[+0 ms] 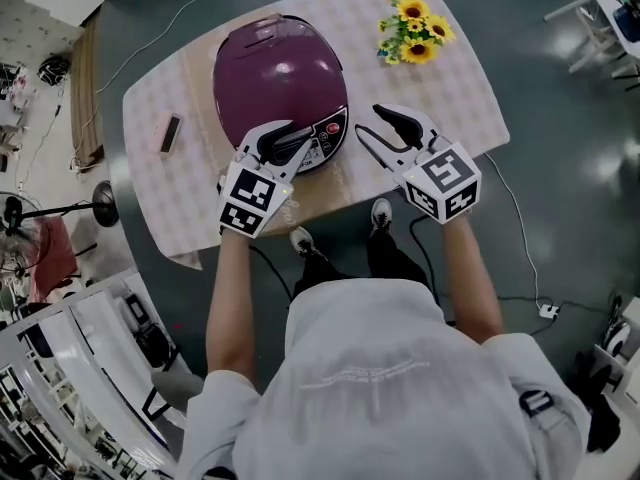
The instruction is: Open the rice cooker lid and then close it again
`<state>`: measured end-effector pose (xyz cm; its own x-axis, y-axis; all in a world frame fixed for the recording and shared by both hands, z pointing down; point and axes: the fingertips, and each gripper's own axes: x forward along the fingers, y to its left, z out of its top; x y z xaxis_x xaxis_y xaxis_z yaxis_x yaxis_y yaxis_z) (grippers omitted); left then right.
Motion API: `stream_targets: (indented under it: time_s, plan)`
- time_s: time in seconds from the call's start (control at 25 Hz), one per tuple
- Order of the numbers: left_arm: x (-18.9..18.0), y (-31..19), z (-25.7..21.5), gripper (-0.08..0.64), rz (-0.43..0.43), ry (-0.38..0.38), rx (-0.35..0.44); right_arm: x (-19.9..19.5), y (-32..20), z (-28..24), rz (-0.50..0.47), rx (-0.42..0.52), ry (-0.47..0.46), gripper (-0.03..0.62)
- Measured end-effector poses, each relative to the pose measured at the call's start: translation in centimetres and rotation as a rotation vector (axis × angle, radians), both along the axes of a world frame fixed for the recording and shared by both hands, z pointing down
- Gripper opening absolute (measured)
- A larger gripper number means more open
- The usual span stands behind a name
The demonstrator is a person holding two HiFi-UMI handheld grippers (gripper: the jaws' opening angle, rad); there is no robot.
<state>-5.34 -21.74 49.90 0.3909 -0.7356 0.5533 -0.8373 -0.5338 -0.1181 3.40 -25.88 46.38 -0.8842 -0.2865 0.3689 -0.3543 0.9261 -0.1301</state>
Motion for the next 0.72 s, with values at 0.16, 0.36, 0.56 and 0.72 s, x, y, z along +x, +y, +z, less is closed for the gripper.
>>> stream_targets:
  time_s: [0.16, 0.36, 0.56, 0.72]
  plan:
    - [0.8, -0.2, 1.1, 0.141, 0.066, -0.025, -0.021, 0.1, 0.3, 0.6, 0.014, -0.019, 0.015, 0.193]
    - [1.2, -0.4, 1.7, 0.141, 0.124, -0.098, -0.026, 0.4, 0.4, 1.2, 0.028, -0.033, 0.028, 0.193]
    - [1.7, 0.0, 2.2, 0.138, 0.168, -0.139, -0.039, 1.1, 0.3, 1.3, 0.053, -0.039, 0.038, 0.193]
    - [1.8, 0.0, 2.5, 0.133, 0.171, -0.161, -0.043, 1.3, 0.3, 1.5, 0.062, -0.042, 0.042, 0.193]
